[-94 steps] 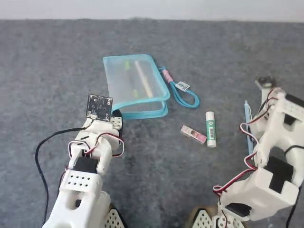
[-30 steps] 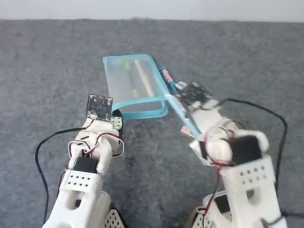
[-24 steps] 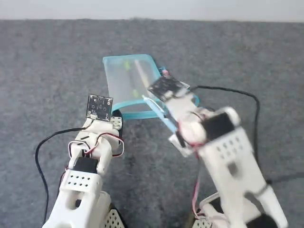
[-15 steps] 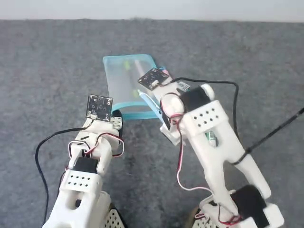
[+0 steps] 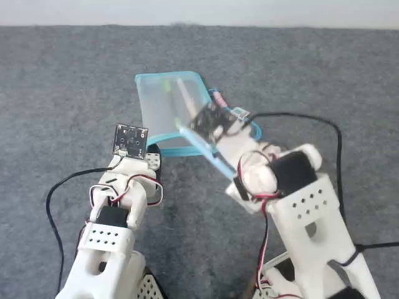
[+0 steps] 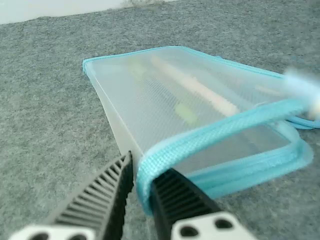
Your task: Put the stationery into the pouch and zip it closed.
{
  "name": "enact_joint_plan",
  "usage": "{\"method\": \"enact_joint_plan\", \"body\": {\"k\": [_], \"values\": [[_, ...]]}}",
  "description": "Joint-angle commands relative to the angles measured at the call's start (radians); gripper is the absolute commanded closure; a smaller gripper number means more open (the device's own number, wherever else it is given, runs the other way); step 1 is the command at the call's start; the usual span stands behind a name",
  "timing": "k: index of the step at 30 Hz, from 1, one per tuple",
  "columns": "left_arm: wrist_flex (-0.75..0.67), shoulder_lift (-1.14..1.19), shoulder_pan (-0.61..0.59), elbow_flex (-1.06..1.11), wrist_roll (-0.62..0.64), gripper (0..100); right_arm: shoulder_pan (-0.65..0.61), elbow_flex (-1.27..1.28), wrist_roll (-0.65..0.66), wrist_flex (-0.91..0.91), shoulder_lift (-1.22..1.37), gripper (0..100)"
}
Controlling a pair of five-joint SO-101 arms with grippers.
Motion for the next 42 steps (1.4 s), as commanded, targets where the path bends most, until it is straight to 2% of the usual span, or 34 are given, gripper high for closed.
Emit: {"method": "enact_joint_plan", "body": {"k": [1,6,17,23,34,37,42], "values": [[-0.017,-0.002,0.009,-0.008,0.008,99,0.005,0.037,0.020,0.025,-0.030,99.1],[-0.017,-0.002,0.009,-0.008,0.008,99,0.050,0.037,0.009,-0.036,0.025,99.1],[-0.017,-0.002,0.009,-0.008,0.008,99,0.053,0.002,0.002,-0.148,0.251,99.1],[-0.015,-0.002,0.049,-0.004,0.008,99,0.047,-0.227,-0.098,-0.125,0.390,99.1],[-0.015,-0.002,0.078,-0.002,0.008,99,0.045,-0.827,-0.315,0.036,0.895,98.9],[-0.015,-0.002,0.078,-0.004,0.008,99,0.031,-0.924,-0.374,0.036,1.001,98.9],[-0.015,-0.002,0.078,-0.005,0.006,99,-0.050,-0.962,-0.379,0.036,1.061,96.0]]}}
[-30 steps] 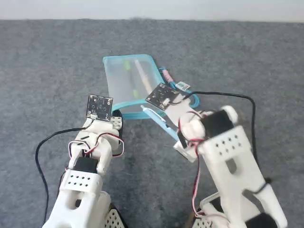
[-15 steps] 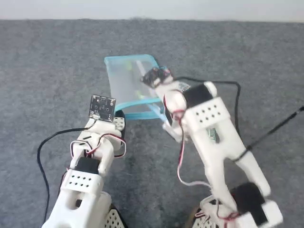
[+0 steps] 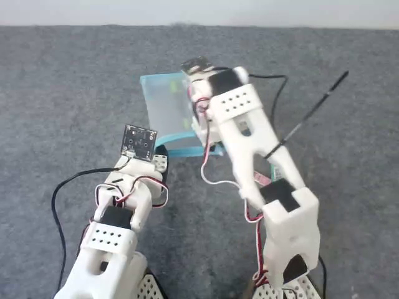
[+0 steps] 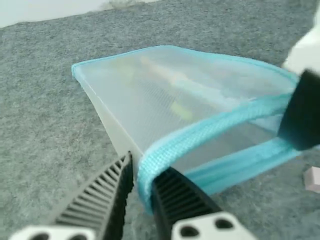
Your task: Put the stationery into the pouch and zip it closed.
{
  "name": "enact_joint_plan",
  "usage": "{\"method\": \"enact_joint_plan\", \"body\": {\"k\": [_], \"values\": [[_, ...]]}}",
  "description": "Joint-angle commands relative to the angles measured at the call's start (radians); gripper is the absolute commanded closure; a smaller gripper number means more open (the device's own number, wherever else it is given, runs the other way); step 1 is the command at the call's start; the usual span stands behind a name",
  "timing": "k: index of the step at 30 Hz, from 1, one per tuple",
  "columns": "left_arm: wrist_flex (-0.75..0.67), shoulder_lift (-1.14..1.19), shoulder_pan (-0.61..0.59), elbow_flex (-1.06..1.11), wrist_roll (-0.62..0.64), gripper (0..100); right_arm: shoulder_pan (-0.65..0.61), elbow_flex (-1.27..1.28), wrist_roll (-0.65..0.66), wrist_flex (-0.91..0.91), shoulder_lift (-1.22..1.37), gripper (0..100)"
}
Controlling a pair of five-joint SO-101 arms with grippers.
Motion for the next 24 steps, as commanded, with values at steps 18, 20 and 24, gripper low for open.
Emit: {"method": "enact_joint_plan", "body": {"k": [18,20,24], "values": [[-0.015,-0.002,0.008,-0.004,-0.049,99,-0.062,-0.075,0.110,0.039,-0.371,79.3],[-0.015,-0.002,0.008,-0.004,-0.049,99,-0.030,-0.052,0.112,0.039,-0.407,79.3],[-0.015,-0.002,0.008,-0.004,-0.049,99,0.031,0.071,0.117,0.039,-0.415,79.4]]}}
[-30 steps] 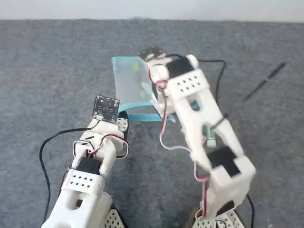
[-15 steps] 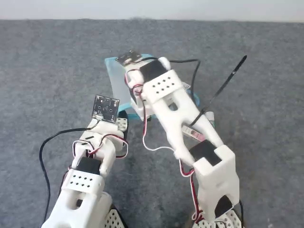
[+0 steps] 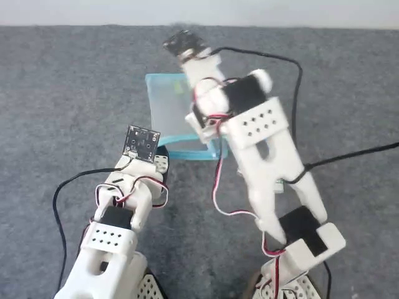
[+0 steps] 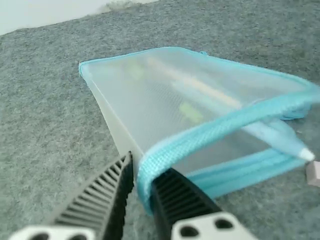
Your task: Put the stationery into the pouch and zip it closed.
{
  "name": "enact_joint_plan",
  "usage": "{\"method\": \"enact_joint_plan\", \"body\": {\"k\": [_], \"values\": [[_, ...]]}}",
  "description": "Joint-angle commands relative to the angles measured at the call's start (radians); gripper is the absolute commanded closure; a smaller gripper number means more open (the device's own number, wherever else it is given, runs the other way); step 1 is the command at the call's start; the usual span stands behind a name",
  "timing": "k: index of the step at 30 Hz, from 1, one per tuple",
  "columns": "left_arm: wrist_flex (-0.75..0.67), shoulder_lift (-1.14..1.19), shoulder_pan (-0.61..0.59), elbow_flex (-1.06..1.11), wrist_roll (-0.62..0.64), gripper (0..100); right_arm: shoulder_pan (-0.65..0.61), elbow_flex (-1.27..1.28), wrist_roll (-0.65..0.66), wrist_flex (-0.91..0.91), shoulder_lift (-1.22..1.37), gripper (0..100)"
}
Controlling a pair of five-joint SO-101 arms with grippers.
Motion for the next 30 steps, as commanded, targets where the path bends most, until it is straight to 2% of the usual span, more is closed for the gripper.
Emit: {"method": "enact_joint_plan", "body": {"k": [1,3,9,15,20,25,30], "values": [[-0.015,-0.002,0.008,-0.004,-0.011,99,0.070,0.094,0.023,0.036,-0.070,79.4],[-0.015,-0.002,0.008,-0.004,-0.011,99,0.104,0.169,0.080,0.036,-0.081,81.1],[-0.015,-0.002,0.008,-0.004,-0.012,99,0.154,0.356,0.187,0.031,-0.197,99.5],[-0.015,-0.002,0.011,-0.004,-0.014,99,0.050,0.617,0.199,-0.093,-0.421,99.1],[-0.015,-0.002,0.009,-0.004,-0.014,99,-0.038,0.815,0.157,-0.280,-0.440,99.1],[-0.015,-0.002,0.008,-0.004,-0.014,99,-0.042,0.824,0.103,-0.409,-0.371,99.1],[-0.015,-0.002,0.006,-0.004,-0.014,99,-0.041,0.766,0.100,-0.432,-0.274,99.1]]}}
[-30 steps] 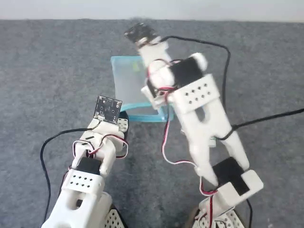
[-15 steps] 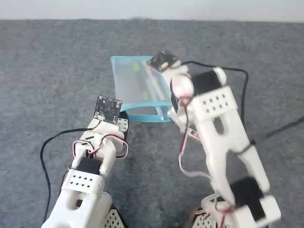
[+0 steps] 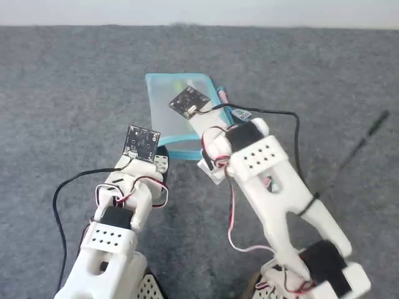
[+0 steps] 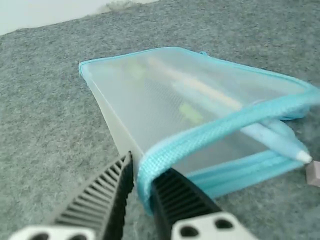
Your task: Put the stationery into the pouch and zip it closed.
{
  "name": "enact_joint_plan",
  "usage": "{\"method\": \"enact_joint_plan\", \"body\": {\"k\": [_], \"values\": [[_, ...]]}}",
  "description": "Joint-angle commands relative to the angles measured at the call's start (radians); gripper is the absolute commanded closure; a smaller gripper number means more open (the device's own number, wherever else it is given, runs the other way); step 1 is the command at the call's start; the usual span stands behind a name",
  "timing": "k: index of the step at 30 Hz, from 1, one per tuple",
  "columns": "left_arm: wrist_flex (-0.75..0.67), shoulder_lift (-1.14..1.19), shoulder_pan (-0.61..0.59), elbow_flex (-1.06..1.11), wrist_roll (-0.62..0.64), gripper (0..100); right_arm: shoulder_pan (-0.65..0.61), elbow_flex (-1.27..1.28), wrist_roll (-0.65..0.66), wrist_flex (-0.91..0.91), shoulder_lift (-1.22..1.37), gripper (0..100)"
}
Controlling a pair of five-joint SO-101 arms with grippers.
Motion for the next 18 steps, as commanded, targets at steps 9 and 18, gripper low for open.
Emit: {"method": "enact_joint_plan", "body": {"k": [9,18], "values": [[-0.015,-0.002,0.006,-0.004,-0.015,99,-0.008,-0.247,-0.017,-0.056,0.179,99.1],[-0.015,-0.002,0.006,-0.004,-0.015,99,-0.007,-0.325,-0.044,-0.108,0.240,99.0]]}}
